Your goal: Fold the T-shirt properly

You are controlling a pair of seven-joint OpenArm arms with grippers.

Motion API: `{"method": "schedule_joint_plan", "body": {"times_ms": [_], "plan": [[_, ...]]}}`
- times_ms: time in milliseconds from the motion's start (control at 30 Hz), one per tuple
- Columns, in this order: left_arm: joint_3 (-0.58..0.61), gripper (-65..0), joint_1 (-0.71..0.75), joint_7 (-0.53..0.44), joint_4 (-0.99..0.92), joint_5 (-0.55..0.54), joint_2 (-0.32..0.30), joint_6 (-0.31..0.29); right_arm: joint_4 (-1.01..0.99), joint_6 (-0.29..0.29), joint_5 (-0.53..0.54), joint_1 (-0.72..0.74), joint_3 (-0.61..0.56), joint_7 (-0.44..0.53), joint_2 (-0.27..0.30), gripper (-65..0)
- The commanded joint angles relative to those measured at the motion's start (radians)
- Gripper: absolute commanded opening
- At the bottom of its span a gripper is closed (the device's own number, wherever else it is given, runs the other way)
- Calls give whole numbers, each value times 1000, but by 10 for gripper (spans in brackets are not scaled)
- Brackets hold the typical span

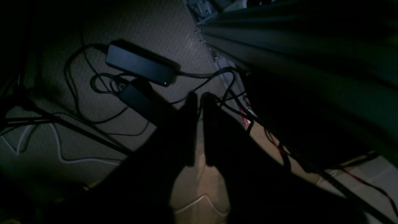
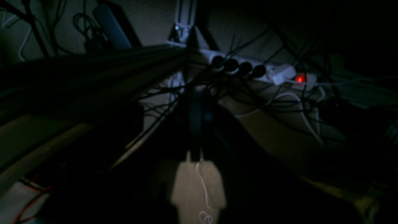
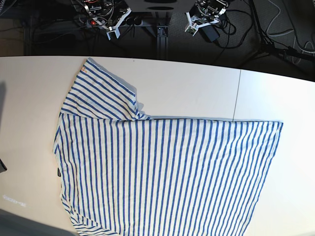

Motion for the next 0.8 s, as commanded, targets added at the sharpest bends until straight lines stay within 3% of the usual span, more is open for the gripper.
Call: {"method": "schedule_joint_plan", "body": {"times_ms": [0, 167, 333, 767], "plan": [[3, -534, 3, -3, 6, -1, 2, 18, 6, -49, -2, -3, 3, 14, 3, -650], [3, -526, 3, -3, 6, -1, 2, 18, 6, -49, -2, -3, 3, 8, 3, -650], [3, -526, 3, 5, 6, 0, 2, 18, 6, -48, -2, -3, 3, -104, 7, -650], [3, -526, 6, 58, 6, 0, 2, 18, 6, -48, -2, -4, 3, -117, 20, -650]]}}
